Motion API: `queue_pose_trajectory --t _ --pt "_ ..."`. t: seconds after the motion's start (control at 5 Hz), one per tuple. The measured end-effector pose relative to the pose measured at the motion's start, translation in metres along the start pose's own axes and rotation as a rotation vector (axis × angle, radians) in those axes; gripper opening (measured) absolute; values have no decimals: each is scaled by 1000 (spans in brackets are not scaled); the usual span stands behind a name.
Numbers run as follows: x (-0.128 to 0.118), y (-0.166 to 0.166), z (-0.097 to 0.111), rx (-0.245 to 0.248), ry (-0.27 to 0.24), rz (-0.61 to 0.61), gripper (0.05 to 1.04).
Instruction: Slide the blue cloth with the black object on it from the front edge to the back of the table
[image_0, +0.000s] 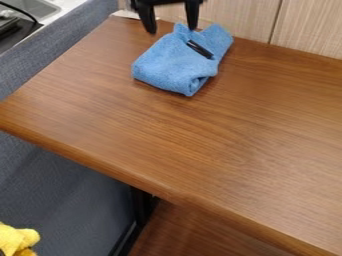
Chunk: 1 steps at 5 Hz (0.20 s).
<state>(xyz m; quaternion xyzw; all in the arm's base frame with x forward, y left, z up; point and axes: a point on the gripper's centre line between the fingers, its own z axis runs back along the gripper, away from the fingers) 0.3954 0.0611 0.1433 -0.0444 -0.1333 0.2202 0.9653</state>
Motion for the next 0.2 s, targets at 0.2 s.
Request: queue_pose_trajectory --t 0.2 --pt "-5 6 25 21 -52 17 999"
